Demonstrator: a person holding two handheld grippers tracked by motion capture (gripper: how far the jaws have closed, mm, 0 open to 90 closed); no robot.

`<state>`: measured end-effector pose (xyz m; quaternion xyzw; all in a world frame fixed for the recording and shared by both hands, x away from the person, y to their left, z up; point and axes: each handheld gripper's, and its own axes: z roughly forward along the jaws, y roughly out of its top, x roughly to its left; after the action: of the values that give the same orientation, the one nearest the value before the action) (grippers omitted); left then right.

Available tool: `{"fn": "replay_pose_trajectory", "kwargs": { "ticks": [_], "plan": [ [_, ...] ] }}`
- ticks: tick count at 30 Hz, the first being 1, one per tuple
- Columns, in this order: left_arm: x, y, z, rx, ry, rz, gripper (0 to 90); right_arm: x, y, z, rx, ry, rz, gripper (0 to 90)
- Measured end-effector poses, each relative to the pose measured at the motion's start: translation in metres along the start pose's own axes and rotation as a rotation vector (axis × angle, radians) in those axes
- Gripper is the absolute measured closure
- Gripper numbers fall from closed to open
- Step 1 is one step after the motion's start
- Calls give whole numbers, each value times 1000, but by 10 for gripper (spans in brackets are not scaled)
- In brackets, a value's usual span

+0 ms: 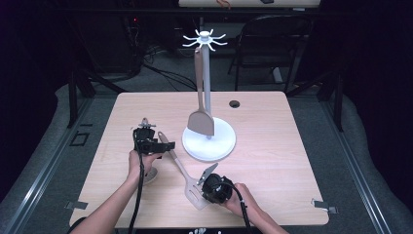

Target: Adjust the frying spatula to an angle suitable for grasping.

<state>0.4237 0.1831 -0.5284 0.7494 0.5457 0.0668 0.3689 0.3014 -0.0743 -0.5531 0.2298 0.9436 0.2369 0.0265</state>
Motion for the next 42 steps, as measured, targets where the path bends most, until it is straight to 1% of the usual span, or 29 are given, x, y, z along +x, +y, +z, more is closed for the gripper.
{"fn": "replay_pose_trajectory", "kwargs": {
  "ticks": [2, 4, 6, 8, 12, 13, 17, 18, 19, 20, 22, 23, 24, 26, 27, 28, 29, 30, 31, 32, 33, 35, 36, 37, 38, 39, 40, 41, 42],
  "plan": [
    [1, 0, 4, 19, 4, -7, 254, 0, 0, 0, -1, 2, -1, 900],
    [2, 0, 5, 21, 2, -9, 282, -1, 0, 0, -1, 1, -4, 900],
    [3, 1, 7, 33, 2, -13, 298, -1, 0, 0, -3, 2, -4, 900],
    [1, 2, 9, 41, 41, 11, 303, 0, 0, 0, -1, 3, -5, 900],
    [-1, 2, 12, 42, 34, 13, 319, 0, 0, 0, 0, -1, -10, 900],
    [-1, 2, 13, 47, 23, 8, 319, 0, 0, 0, 0, -1, -10, 900],
    [0, 3, 15, 44, 30, 2, 362, 0, 0, 0, -2, -2, -18, 900],
    [0, 3, 15, 53, 29, -1, 362, 0, 0, 0, -2, -2, -18, 900],
    [0, 3, 17, 60, 37, 1, 385, 1, 0, 0, -6, -4, -25, 900],
    [-1, 3, 18, 67, 44, 2, 400, 1, 0, 0, 4, -11, -37, 900],
    [-4, 5, 20, 79, 63, 14, 400, 1, 0, 0, 5, -12, -41, 900],
    [-5, 5, 21, 75, 67, 16, 432, 2, 0, 0, 5, -18, -52, 900],
    [-4, 5, 21, 72, 62, 14, 432, 2, 0, 0, 5, -18, -52, 900],
    [-3, 4, 22, 58, 36, -14, 461, 2, 1, -1, 15, -27, -69, 900],
    [-3, 4, 22, 58, 36, -14, 471, 2, 1, -1, 15, -27, -69, 900],
    [-2, 4, 21, 46, 20, -30, 479, 2, 0, 0, 1, -20, -62, 900],
    [-2, 4, 21, 46, 20, -30, 486, 2, 0, 0, 2, -19, -65, 900],
    [-2, 4, 20, 39, 6, -34, 495, 2, 0, 0, -2, -17, -69, 900],
    [-2, 3, 17, 21, -10, -46, 503, 1, -1, 0, -6, -12, -64, 900],
    [-2, 3, 17, 21, -10, -46, 512, 1, -1, 0, -11, -6, -58, 898],
    [-2, 3, 15, 8, -20, -49, 520, 0, -1, 0, -10, -3, -55, 898],
    [-4, 3, 11, -16, -37, -48, 535, -1, -1, 0, -14, 6, -50, 831],
    [-5, 2, 9, -31, -43, -51, 541, -2, -1, -1, -14, 29, -41, 815],
    [-6, 2, 7, -44, -50, -45, 541, -2, -1, -1, -14, 29, -41, 815],
    [-8, 2, 3, -71, -59, -40, 553, -3, -1, -1, -12, 42, -26, 785],
    [-8, 2, 3, -71, -59, -40, 558, -3, -1, -2, -10, 48, -21, 769],
    [-11, 1, 0, -90, -63, -39, 562, -4, 0, -3, 4, 53, -23, 735],
    [-12, 1, -2, -102, -65, -33, 567, -5, 1, -3, 2, 60, -14, 694],
    [-12, 1, -2, -102, -65, -33, 570, -5, 1, -3, 2, 60, -14, 694]
  ]
}}
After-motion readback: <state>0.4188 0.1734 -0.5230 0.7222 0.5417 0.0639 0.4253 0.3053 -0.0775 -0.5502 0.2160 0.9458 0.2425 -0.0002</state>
